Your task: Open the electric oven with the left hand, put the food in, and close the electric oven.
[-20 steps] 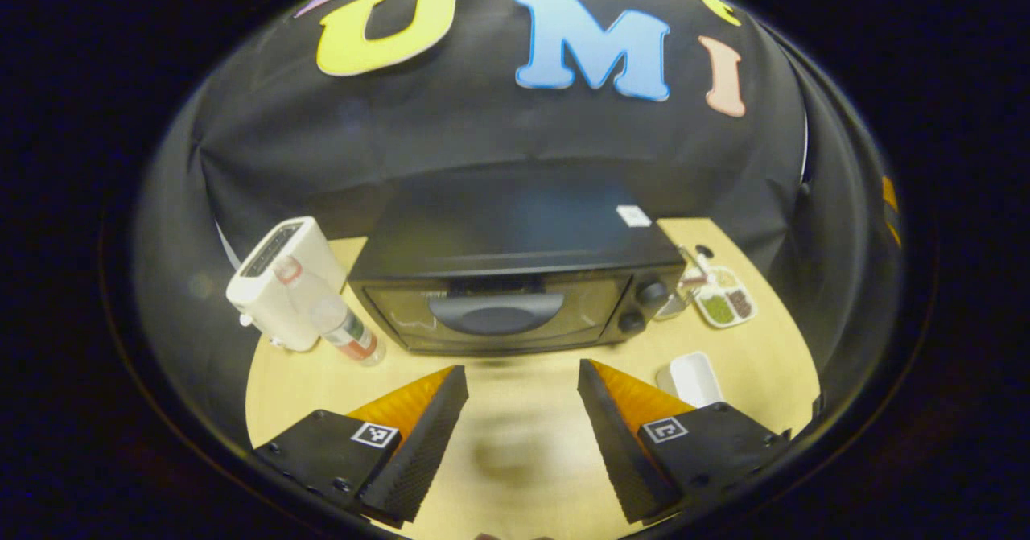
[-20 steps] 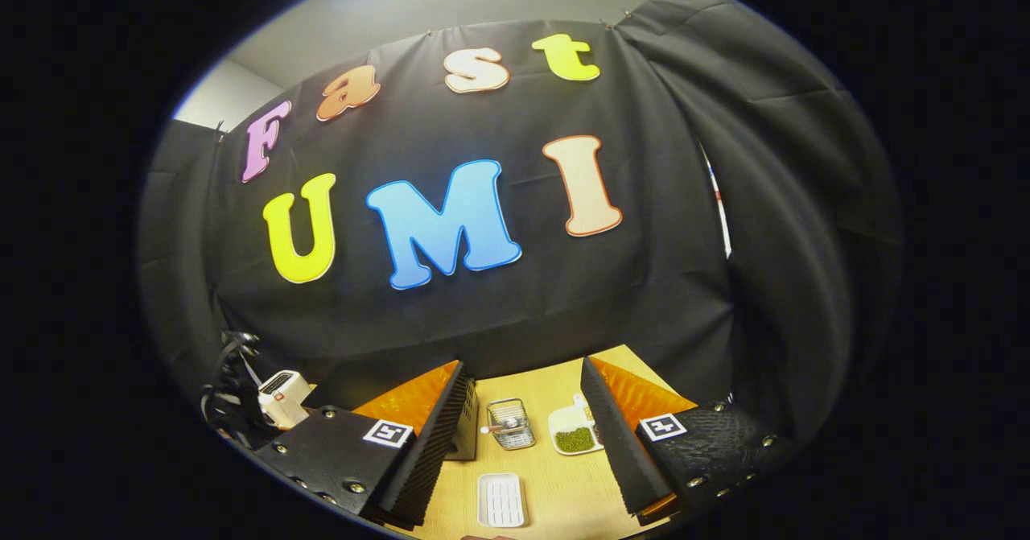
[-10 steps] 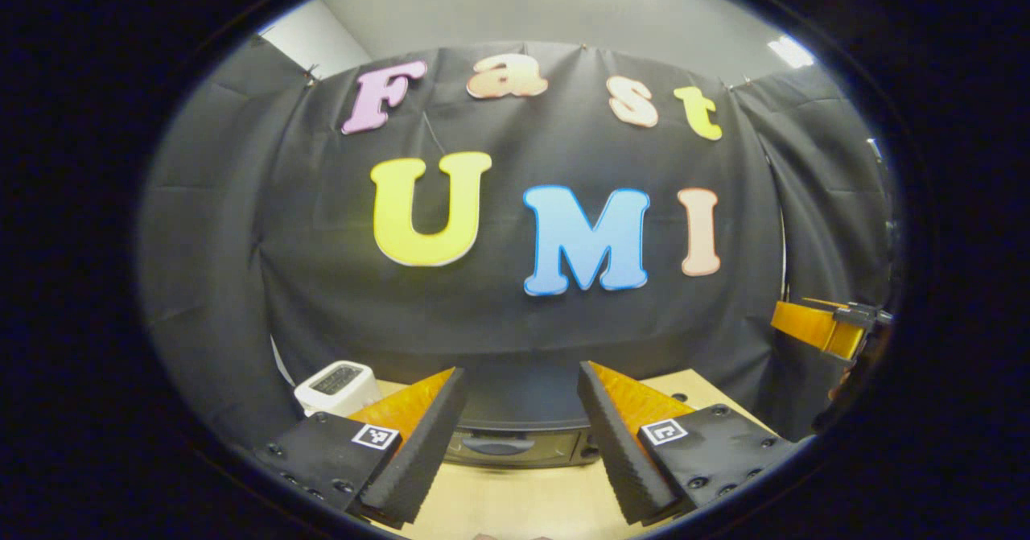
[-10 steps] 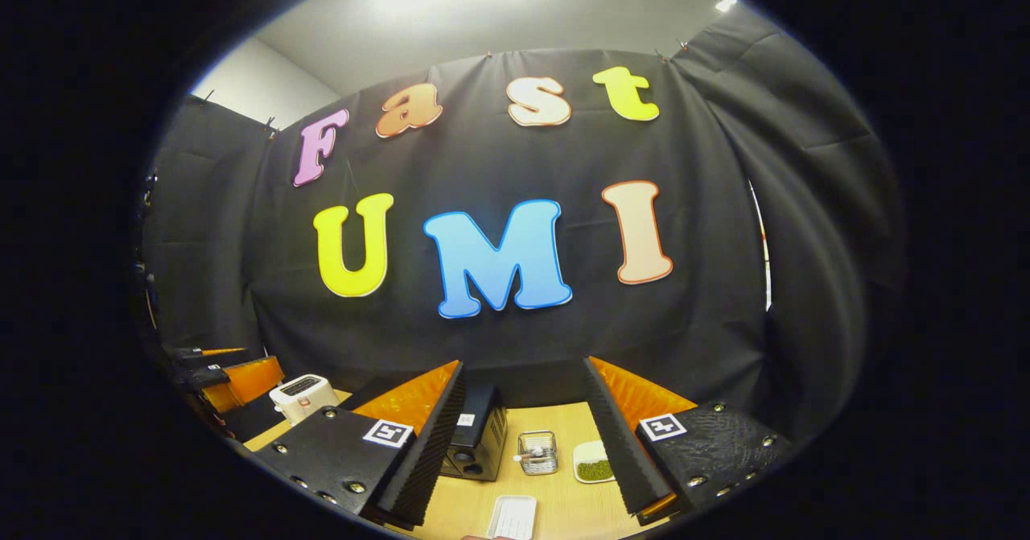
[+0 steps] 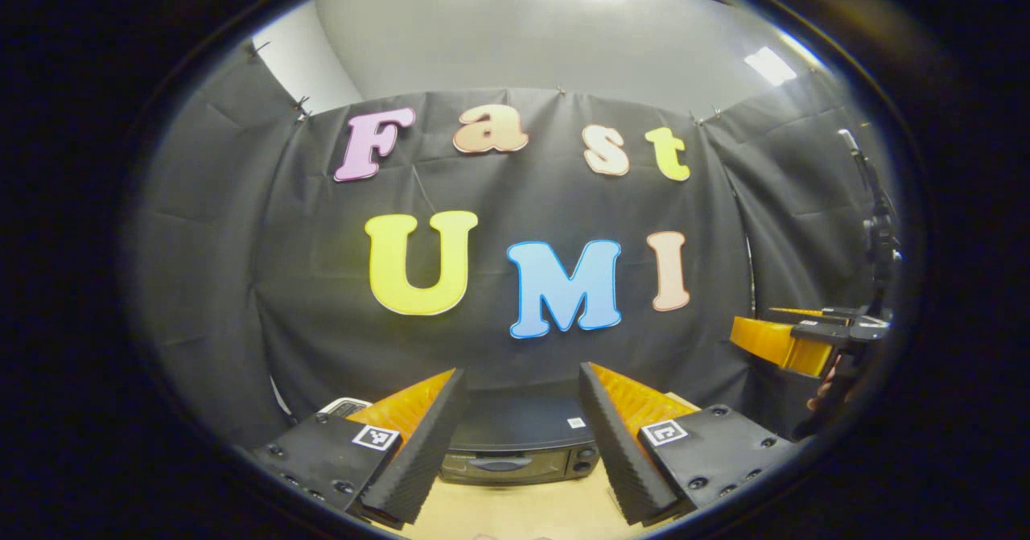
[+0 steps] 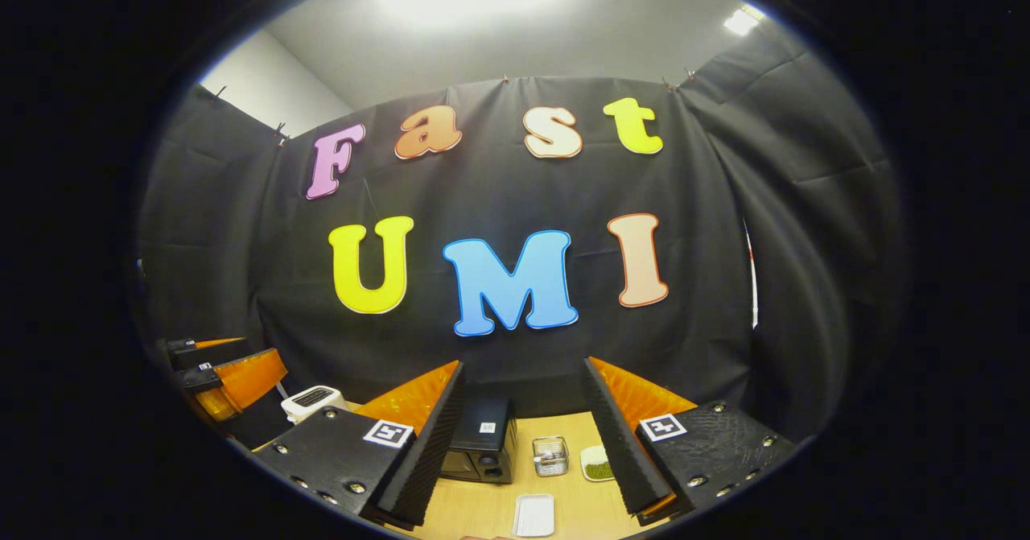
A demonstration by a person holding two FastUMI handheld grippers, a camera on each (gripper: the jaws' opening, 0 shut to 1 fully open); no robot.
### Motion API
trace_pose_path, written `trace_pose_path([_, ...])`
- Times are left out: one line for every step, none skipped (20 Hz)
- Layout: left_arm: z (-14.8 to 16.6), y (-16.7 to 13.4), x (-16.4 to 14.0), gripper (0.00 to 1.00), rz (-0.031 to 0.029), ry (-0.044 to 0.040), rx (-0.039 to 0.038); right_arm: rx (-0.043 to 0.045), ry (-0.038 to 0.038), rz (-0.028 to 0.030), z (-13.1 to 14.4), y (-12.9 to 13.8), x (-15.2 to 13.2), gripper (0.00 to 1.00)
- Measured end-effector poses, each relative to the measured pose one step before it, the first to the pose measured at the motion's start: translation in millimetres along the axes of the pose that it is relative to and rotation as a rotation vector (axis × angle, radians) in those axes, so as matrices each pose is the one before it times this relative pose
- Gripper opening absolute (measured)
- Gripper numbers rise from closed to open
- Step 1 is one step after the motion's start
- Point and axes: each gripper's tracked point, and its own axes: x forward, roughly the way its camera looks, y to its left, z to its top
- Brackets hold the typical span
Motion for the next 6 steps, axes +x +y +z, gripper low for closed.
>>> trace_pose_path([2.00, 4.27, -4.36, 0.98, -0.00330, -0.00367, -0.00263, 0.00196, -0.00167, -0.00153, 1.37, 4.57, -6.01, 0.87])
trace_pose_path([0.39, 4.34, -3.69, 0.97, -0.00285, 0.00218, -0.00288, -0.00058, 0.00003, -0.00354, 0.86, 4.48, -4.99, 0.87])
trace_pose_path([4.68, 3.54, -12.74, 0.97, -0.00264, 0.00042, 0.00020, -0.00130, -0.00006, -0.00451, -0.25, 3.45, -5.02, 0.87])
trace_pose_path([0.83, 4.02, -4.40, 0.97, -0.00358, -0.00072, -0.00495, -0.00012, -0.00127, -0.00288, 0.89, 3.05, -4.70, 0.87])
trace_pose_path([0.78, 2.71, -2.58, 0.98, -0.00740, -0.00062, -0.00616, 0.00009, -0.00019, -0.00548, 1.00, 2.89, -3.64, 0.87])
trace_pose_path([0.88, 2.84, -4.61, 0.98, -0.00553, -0.00128, -0.00459, 0.00069, -0.00038, -0.00638, 0.43, 2.07, -4.05, 0.87])
